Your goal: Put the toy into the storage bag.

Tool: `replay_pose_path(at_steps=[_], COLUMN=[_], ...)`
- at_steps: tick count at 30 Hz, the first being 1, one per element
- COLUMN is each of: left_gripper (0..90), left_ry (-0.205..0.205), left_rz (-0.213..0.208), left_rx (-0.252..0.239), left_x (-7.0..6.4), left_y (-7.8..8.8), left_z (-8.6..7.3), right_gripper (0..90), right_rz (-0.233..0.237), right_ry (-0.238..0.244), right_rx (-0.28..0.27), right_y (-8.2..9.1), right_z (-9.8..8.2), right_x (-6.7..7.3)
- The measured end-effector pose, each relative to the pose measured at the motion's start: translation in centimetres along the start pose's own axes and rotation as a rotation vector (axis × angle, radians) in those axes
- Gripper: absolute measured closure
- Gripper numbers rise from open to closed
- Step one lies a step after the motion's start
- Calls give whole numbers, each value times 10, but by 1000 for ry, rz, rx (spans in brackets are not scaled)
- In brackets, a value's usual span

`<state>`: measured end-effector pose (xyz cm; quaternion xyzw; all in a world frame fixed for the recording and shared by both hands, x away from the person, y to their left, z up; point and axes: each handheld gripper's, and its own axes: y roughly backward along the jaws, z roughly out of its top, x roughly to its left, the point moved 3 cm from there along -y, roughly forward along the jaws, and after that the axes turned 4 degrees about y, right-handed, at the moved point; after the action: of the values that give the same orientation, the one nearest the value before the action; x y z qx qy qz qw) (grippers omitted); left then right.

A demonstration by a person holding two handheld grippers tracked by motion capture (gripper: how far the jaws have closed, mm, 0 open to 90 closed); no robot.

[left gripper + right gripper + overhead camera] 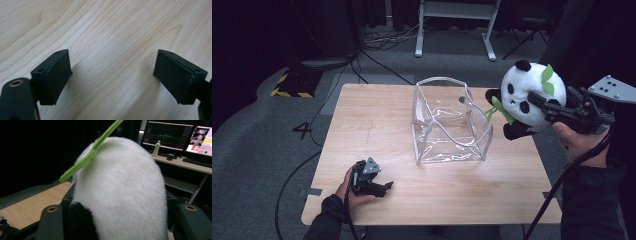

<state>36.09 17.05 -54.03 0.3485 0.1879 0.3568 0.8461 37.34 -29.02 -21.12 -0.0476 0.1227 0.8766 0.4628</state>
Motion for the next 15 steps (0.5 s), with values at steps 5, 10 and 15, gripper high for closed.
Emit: replay_pose_path(at_steps=[5,10,15], left_gripper=[145,145,145], left_ry=[1,0,1], left_rz=[0,0,0], left_rx=[-1,0,0], left_x=[0,0,0], left_y=[0,0,0], left_z=[0,0,0], right_gripper=[379,379,379], right_rz=[11,23,51], right_ry=[15,19,27], right_rx=[-3,-12,-10], right_y=[-6,-14,-25], right_z=[9,17,22], right_x=[7,14,25])
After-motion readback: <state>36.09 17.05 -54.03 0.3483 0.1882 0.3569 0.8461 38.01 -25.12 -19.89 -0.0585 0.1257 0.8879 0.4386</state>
